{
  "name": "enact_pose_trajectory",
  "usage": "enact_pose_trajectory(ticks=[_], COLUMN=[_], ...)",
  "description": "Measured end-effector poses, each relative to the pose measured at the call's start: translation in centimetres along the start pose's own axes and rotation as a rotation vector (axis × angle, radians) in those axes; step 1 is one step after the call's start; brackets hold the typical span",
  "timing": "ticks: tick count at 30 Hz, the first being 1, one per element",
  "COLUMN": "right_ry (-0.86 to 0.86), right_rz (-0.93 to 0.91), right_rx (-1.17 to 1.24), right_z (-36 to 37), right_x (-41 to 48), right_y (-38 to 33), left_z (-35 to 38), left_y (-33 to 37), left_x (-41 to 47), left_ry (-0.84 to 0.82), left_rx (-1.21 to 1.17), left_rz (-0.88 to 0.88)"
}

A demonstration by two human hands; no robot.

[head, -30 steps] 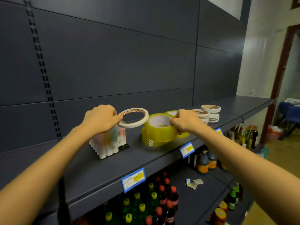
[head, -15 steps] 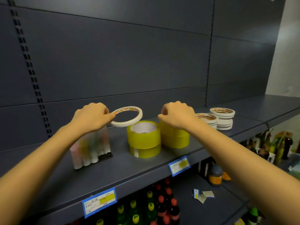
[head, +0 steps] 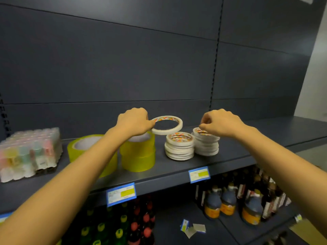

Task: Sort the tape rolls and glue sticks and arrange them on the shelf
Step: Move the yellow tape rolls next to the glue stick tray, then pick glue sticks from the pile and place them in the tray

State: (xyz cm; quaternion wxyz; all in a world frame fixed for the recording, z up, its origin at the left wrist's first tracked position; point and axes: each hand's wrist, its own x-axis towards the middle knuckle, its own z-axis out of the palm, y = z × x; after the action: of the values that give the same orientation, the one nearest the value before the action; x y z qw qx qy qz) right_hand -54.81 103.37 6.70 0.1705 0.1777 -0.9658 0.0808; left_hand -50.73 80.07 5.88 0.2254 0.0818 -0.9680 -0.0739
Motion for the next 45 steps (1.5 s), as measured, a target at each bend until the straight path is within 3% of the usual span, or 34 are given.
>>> enact_pose_trajectory(ticks=[13, 15, 19, 23, 26, 34, 45], right_ry=[-0.05, -0.036, 0.006, -0.017, -0.005, -0.021, -0.145], right_rz=[-0.088, -0.111, -0.213, -0.392, -0.549, -0.905, -1.11], right_rx=[0.122, 0.134, 0.179, 0.268, 0.342, 0.396, 0.449], right_z=[1.0, 1.1, 1.4, 2.0, 2.5, 3.7, 4.0], right_x=[1.9, 2.5, 3.9, 4.7, 4.5, 0.1, -9.0], right_y=[6.2, 5.8, 3.0, -2.4, -8.0, -24.8, -47.7], left_z=[6.1, 6.1, 4.1, 0.8, -1.9, -9.2, -19.0], left_y=[6.7, 6.6, 4.5, -0.9, -6.2, -18.1, -32.1], left_x=[3.4, 3.2, 1.9, -1.3, -5.3, -18.7, -35.8], left_ry=[-0.129, -0.094, 0.143, 0.27, 0.312, 0.256, 0.166], left_rx=[0.282, 0.292, 0.296, 0.31, 0.338, 0.493, 0.677], left_rz=[-0.046, -0.042, -0.061, -0.094, -0.217, -0.561, -0.792])
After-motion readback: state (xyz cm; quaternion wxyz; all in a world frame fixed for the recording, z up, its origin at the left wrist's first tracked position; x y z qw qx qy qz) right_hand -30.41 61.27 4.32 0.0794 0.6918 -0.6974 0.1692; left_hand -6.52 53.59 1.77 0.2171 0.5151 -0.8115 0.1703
